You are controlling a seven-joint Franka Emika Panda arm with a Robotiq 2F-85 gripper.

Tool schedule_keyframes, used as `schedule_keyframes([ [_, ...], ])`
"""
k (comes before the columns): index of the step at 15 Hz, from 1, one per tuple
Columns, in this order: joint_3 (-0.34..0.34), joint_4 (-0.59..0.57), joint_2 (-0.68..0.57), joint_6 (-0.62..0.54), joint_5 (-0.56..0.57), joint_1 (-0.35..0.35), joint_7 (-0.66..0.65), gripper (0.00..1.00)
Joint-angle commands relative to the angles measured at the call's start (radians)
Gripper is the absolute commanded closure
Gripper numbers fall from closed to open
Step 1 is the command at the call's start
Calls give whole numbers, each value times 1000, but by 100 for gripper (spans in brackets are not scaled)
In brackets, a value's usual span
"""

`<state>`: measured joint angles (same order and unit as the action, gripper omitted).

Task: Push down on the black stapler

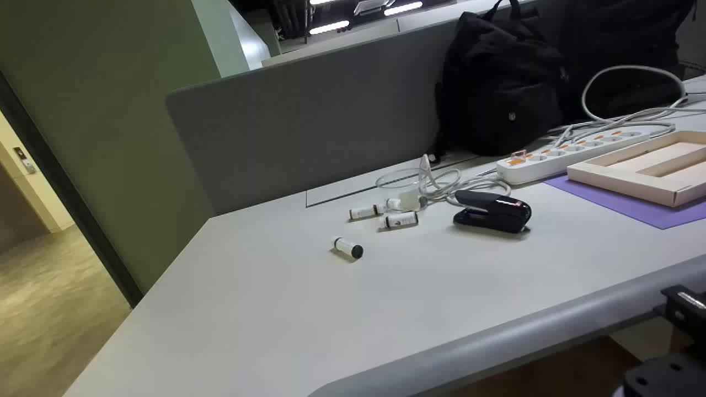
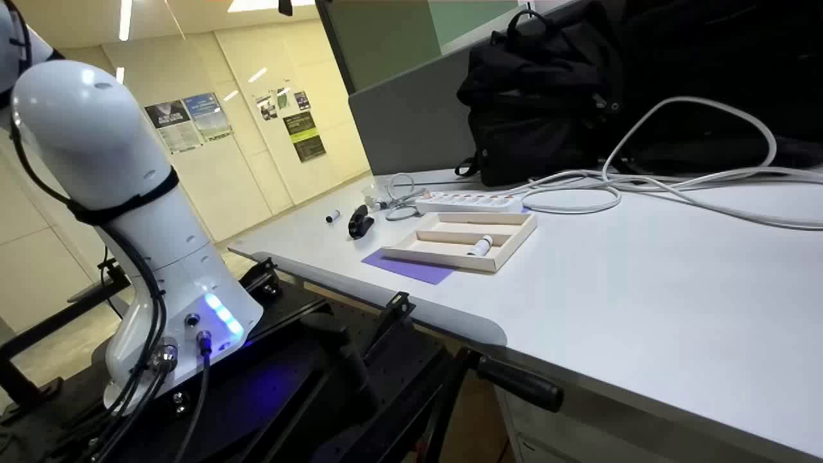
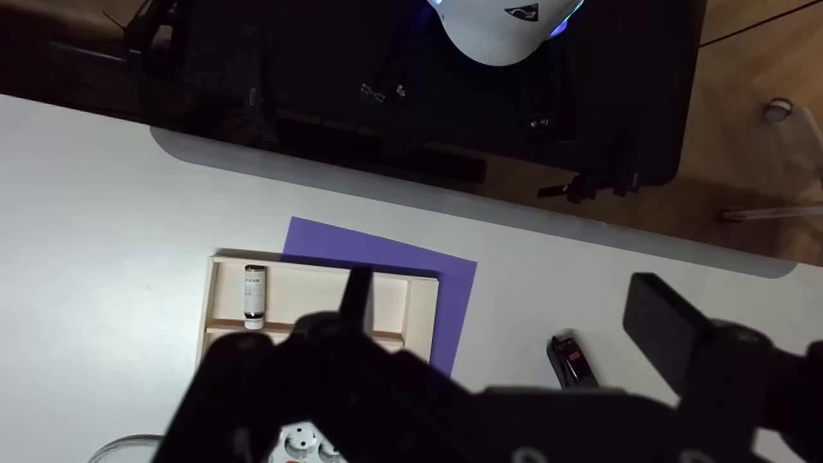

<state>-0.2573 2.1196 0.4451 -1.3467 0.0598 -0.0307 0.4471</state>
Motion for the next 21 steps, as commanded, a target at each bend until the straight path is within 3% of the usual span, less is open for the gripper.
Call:
schedule_keyframes([
  [1, 11, -2, -3, 1, -4, -14, 5, 0],
  [9, 16, 2, -6, -25, 1, -7, 16, 0],
  [15, 96, 78, -98, -414, -40, 72, 110, 0],
  [16, 90, 52, -200, -525, -47, 76, 140, 0],
  [18, 128, 69, -284, -692, -80, 92, 106, 0],
  [21, 197, 65, -432, -838, -176, 111, 38, 0],
])
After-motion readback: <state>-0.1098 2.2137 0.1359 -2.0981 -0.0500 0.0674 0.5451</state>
